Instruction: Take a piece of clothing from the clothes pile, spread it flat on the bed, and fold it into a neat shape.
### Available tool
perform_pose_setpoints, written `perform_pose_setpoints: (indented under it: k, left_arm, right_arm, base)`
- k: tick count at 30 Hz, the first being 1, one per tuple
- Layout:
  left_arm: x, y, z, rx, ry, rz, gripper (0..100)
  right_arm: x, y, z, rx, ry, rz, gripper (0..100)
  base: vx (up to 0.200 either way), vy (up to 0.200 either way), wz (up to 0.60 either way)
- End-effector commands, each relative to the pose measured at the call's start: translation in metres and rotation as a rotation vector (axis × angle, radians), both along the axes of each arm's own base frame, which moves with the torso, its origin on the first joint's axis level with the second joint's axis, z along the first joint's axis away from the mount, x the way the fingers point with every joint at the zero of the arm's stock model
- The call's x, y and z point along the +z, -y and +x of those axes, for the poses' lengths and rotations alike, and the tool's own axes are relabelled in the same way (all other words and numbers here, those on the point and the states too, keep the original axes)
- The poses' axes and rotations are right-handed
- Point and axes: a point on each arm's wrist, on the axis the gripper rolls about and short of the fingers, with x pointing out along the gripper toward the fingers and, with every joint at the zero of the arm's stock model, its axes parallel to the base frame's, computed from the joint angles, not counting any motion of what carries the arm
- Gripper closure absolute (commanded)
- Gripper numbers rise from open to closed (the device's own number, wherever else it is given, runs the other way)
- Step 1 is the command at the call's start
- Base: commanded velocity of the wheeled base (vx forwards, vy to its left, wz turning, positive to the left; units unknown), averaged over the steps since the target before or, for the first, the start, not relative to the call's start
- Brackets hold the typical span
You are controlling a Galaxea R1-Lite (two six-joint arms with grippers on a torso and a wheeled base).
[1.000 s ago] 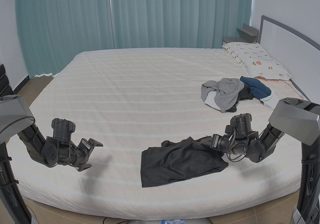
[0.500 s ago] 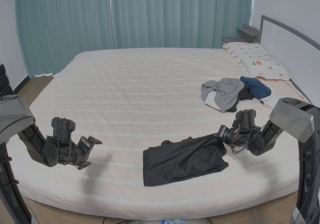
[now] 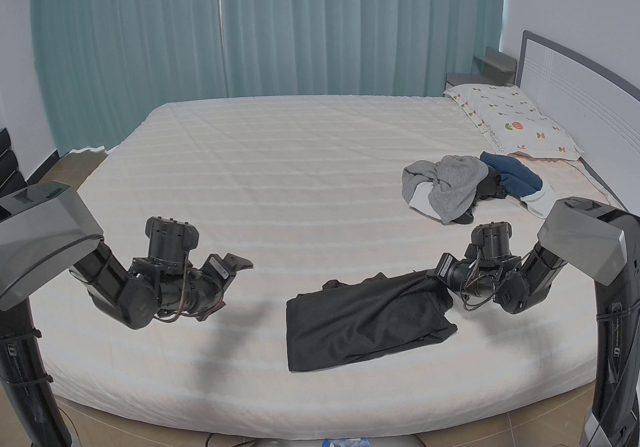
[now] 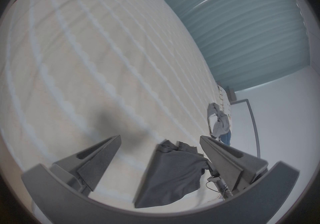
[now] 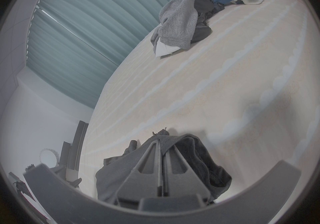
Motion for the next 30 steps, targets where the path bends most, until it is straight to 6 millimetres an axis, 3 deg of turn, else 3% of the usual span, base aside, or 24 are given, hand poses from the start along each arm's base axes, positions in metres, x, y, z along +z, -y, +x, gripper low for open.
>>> perform_pose_setpoints:
  k: [1,6,13,25,26,30]
  left_arm:
    - [-0.015,0.039,0.02,-0.087,0.016,0.003,0]
    - [-0.04,0.069,0.038,-0.139,0.041,0.056,0]
    - [-0.06,0.082,0.039,-0.141,0.058,0.168,0]
    - [-0.061,0.103,0.043,-0.141,0.094,0.181,0]
    - [-0.062,0.103,0.043,-0.138,0.093,0.184,100]
    - [-0.064,0.105,0.041,-0.143,0.09,0.192,100]
  right_arm:
    - [-0.002,-0.002,-0.003,0.005,-0.004,0.006,100]
    - [-0.002,-0.012,-0.006,0.011,-0.019,0.037,100]
    - [0.0,-0.022,-0.01,0.036,-0.017,0.038,100]
    - [0.001,-0.019,-0.012,0.023,-0.02,0.035,100]
    - [0.001,-0.018,-0.011,0.023,-0.02,0.036,100]
    - [0.001,-0.018,-0.011,0.021,-0.021,0.034,100]
  base:
    - [0.0,0.0,0.0]
    - [0.0,0.0,0.0]
    - [0.0,0.0,0.0]
    - [0.0,0.0,0.0]
    - [0.0,0.0,0.0]
    - [0.0,0.0,0.0]
